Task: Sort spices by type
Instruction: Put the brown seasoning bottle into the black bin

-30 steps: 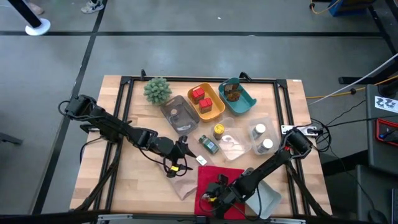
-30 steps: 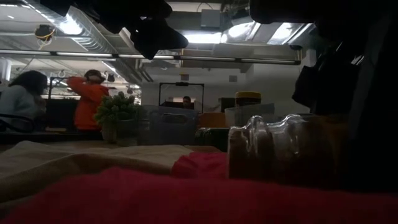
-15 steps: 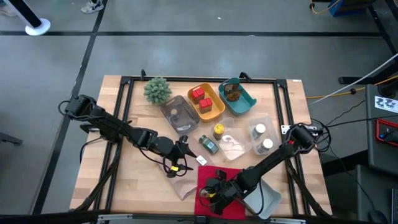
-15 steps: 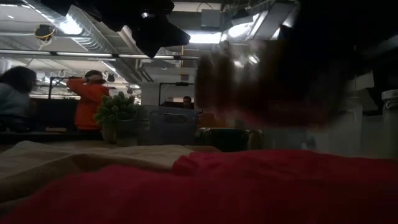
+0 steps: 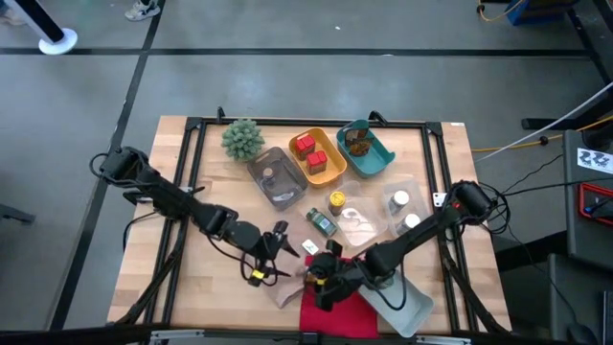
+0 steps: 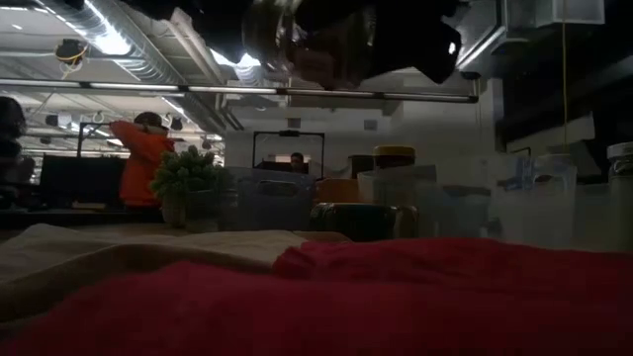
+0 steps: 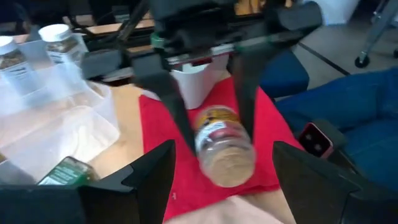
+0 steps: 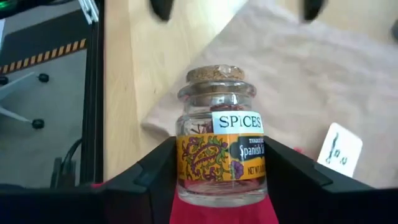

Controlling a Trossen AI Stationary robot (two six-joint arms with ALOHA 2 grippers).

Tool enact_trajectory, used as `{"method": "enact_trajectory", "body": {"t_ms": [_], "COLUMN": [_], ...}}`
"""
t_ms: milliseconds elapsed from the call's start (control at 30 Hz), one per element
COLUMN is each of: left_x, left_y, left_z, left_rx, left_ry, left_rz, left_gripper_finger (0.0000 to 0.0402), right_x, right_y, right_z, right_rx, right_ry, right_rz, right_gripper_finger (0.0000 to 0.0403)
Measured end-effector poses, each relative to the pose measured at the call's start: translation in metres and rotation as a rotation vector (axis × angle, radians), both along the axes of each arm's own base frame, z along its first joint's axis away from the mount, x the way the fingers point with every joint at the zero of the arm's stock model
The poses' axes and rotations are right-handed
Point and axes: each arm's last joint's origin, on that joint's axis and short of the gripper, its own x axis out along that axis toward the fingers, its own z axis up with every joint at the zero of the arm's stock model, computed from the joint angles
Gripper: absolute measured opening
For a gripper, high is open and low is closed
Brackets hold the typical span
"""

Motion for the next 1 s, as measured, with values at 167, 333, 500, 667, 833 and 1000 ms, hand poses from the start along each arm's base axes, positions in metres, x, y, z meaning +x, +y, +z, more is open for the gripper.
{"method": "enact_trajectory", "body": {"t_ms": [167,333,500,667,833,1000], "left_x": [-0.002,-0.002,-0.002,-0.003,-0.003,-0.003], "left_y": [-0.004,-0.004,-0.004,-0.006,-0.006,-0.006], "left_z": [0.0,0.0,0.0,0.0,0.0,0.0], "left_rx": [-0.002,-0.006,-0.01,-0.017,-0.016,-0.015], "left_ry": [-0.001,0.001,0.001,0.006,0.006,0.007], "left_rz": [-0.013,-0.009,-0.01,-0.011,-0.011,-0.011], "left_gripper_finger": [0.0251,0.0251,0.0251,0.0251,0.0251,0.0251], "right_x": [0.005,0.008,0.011,0.013,0.016,0.017], "right_y": [-0.001,-0.003,-0.002,-0.004,-0.008,-0.007], "right_z": [0.004,0.007,0.011,0.012,0.014,0.015], "right_rx": [-0.003,-0.012,-0.039,-0.055,-0.062,-0.053], "right_ry": [-0.046,-0.087,-0.143,-0.172,-0.189,-0.2], "right_rz": [0.009,0.015,0.018,-0.019,-0.046,-0.04], "right_gripper_finger": [0.0198,0.02,0.0198,0.0201,0.0198,0.0201]}}
